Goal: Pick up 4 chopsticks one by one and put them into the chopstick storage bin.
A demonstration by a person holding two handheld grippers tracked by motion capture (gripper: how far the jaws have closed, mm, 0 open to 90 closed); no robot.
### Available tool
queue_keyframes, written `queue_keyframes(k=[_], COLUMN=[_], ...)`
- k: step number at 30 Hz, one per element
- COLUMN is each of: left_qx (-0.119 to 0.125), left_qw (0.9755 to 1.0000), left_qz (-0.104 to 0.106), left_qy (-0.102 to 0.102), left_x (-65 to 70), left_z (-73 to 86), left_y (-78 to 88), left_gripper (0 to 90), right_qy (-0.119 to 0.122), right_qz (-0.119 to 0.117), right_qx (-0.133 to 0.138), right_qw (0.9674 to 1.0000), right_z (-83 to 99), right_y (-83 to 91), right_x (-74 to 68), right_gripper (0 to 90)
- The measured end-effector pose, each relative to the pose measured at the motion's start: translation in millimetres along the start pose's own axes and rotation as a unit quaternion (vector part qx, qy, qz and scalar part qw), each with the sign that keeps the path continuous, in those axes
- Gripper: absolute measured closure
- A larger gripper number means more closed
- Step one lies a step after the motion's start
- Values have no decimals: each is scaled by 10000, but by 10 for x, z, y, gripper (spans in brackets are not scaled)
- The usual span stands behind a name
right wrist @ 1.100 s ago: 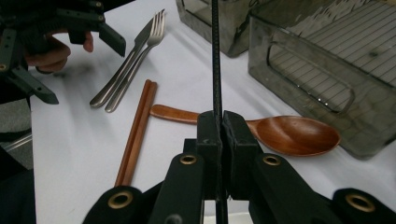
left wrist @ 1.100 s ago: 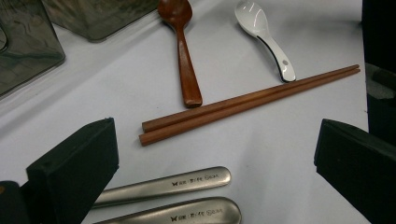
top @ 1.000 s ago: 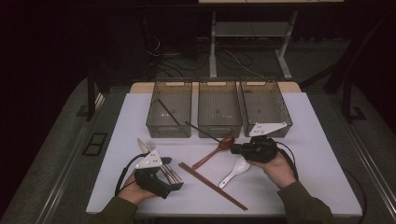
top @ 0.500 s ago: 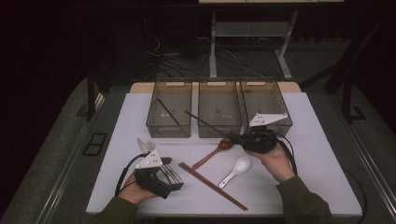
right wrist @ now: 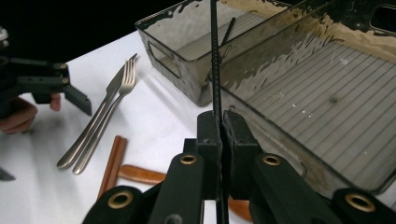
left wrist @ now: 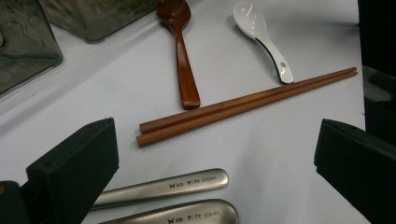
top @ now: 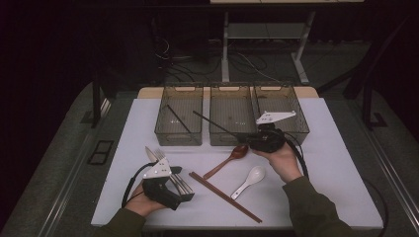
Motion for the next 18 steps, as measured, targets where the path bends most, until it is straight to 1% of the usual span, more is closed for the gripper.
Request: queue_keyframes(k=[3,10,13,14,18], left_qx=[3,3,28,6,50], left_qw=[10000,10000,10000,10000,10000], left_qz=[8,24,26,22,25], left_qy=[1,-27,-11,-40,7], left_x=[1,1,2,-3,2], left_z=[-3,-4,-6,-6,-8], left_y=[3,6,5,8,2], left_gripper=[0,0,0,0,0], right_qy=[19,-60,-29,-49,-66], right_qz=[35,91,113,110,140], right_qx=[-1,-29,-41,-59,-65], right_qw=[10000,9999,9999,9999,9999], right_z=[-57,-196,-248,-262,-326], right_y=[-53,-165,-222,-240,-325], right_x=[17,34,42,38,45], right_gripper=[860,859,860,859,859])
Point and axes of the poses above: each handheld gripper's, and its own axes: y roughly backward along the jaws, z roughly out of its underside, x roughly to its right, the point moved 2 cm from there along -y, roughly forward along the jaws, and after that the axes turned 5 degrees about -y, right-handed, at the moved point
